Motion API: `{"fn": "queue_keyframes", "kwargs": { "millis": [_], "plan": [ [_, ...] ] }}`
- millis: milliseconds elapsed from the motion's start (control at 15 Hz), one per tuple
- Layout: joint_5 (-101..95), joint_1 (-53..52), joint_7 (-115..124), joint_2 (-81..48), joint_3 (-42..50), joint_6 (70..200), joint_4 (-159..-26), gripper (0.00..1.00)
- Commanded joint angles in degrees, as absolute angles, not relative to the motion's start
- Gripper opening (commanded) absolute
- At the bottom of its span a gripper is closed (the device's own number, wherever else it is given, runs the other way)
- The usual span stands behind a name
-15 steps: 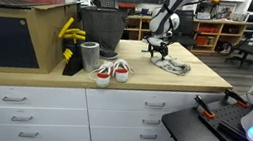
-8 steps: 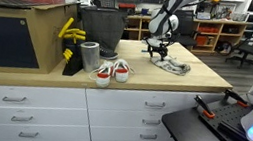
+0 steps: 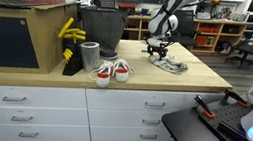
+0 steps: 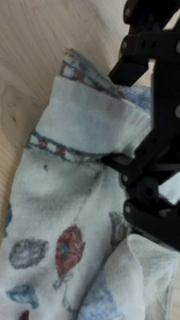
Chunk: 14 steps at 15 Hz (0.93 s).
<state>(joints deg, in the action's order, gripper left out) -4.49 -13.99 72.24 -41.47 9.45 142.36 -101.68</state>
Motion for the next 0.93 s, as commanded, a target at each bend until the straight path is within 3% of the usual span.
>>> {"fn": "queue_keyframes", "kwargs": {
  "millis": [0, 333, 867],
  "plan": [
    [-5.3, -13.6, 70.6, -40.9, 9.1, 142.7, -102.0, 0.37],
    [-5.0, -13.9, 69.0, -39.3, 8.6, 143.6, -102.9, 0.01],
    [-3.8, -13.3, 65.8, -32.2, 6.5, 149.5, -107.4, 0.04]
  ]
}}
